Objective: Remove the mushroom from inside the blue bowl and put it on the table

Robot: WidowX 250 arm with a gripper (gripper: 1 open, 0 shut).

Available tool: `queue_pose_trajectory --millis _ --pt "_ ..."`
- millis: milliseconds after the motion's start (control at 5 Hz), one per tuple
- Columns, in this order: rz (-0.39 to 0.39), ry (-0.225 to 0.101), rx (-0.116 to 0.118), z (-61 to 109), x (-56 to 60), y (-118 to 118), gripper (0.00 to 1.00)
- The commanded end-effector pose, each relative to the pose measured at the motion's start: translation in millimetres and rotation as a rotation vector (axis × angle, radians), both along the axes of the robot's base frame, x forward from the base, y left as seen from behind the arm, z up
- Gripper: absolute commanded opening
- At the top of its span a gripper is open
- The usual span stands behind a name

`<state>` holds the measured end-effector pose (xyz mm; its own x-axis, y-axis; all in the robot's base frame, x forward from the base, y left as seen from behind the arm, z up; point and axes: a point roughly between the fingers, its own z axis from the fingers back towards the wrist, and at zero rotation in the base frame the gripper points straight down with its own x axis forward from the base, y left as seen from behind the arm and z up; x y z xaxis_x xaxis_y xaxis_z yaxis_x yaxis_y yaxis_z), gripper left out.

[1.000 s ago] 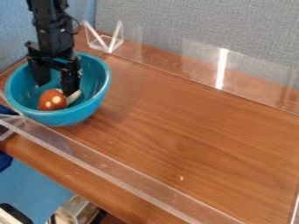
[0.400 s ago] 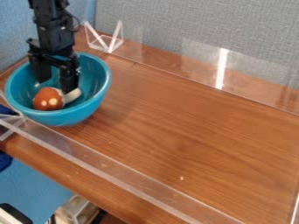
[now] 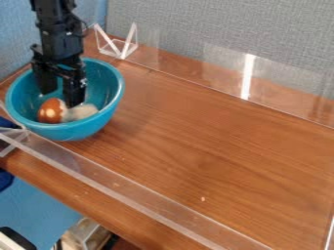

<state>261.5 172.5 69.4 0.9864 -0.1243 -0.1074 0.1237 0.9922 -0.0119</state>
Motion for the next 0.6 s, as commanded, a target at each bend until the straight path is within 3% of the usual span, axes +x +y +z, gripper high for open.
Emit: queue_pose_trajectory --millis 0,200,400 --pt "-0.004 -0.048 0.037 21.5 3.0 8.0 1.0" --pt "-0.018 -0.046 0.036 24.2 6.5 9.6 1.0" --pt "0.008 -0.043 0.034 16.2 9.1 14.7 1.0"
